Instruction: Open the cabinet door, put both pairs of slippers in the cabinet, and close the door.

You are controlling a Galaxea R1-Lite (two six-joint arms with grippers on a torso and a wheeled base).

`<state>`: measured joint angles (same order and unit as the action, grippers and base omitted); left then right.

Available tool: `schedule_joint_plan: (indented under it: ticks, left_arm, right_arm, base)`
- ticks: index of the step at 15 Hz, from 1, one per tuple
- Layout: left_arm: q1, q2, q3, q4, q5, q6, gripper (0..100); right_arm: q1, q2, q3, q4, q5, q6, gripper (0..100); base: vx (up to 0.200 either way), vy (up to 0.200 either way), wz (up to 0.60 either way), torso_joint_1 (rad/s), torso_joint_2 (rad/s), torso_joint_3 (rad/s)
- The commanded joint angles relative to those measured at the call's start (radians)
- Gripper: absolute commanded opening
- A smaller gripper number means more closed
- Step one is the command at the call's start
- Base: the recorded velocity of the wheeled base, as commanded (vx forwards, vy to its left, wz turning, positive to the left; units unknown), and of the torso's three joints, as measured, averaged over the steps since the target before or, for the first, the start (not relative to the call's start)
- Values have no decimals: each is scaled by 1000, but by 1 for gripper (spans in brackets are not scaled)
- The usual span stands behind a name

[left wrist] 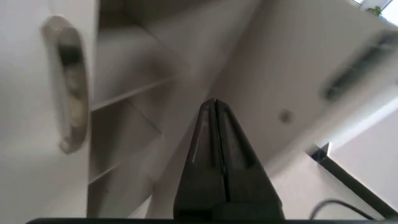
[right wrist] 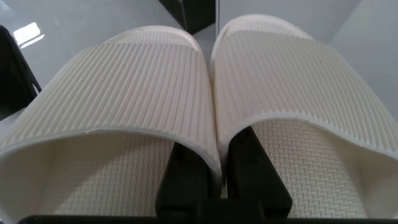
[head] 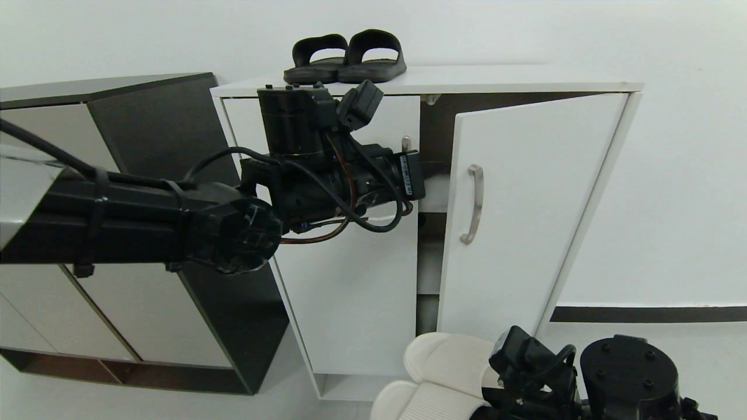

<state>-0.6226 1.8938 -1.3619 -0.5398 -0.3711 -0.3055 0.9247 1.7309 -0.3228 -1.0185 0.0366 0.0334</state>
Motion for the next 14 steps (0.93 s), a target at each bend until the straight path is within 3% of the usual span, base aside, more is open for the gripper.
schedule_joint_plan:
  ticks: [1, 3, 5, 6, 8, 10, 12, 13, 14]
  left_arm:
    - [1, 53, -32, 0, 0, -7, 0]
    - [-3, 56, -28, -2, 3, -6, 0]
    - [-37, 48, -8, -11, 46, 5, 0]
    - [-92, 34, 14, -32, 78, 9, 0]
    - [-172, 13, 41, -58, 87, 16, 0]
    - [-253, 7, 52, -62, 87, 48, 0]
    - [-255, 2, 60, -66, 93, 59, 0]
    - [-241, -24, 83, -81, 141, 72, 0]
    - [-227, -68, 126, -101, 227, 89, 0]
  right_arm:
    - [6, 16, 4, 1, 0, 0, 0]
    - [17, 35, 10, 1, 0, 0, 0]
    - [40, 36, 21, 1, 0, 2, 0]
    - [52, 36, 28, 1, 0, 2, 0]
    - [65, 36, 31, 0, 0, 3, 0]
    - [72, 33, 34, 0, 0, 3, 0]
    - [72, 36, 37, -2, -4, 2, 0]
    - [65, 41, 21, -2, -38, 3, 0]
    - [40, 52, -15, -2, -124, 10, 0]
  base:
    - [0, 0, 0, 0, 0, 0]
    - [-200, 0, 0, 5, 0, 0]
    - [-200, 0, 0, 2, 2, 5]
    - [-200, 0, 0, -2, 7, 2]
    - [-200, 0, 0, 0, 0, 0]
    - [-200, 0, 0, 0, 0, 5]
    - [-100, 0, 0, -1, 1, 1]
    - [0, 0, 0, 0, 0, 0]
    - [0, 0, 0, 0, 0, 0]
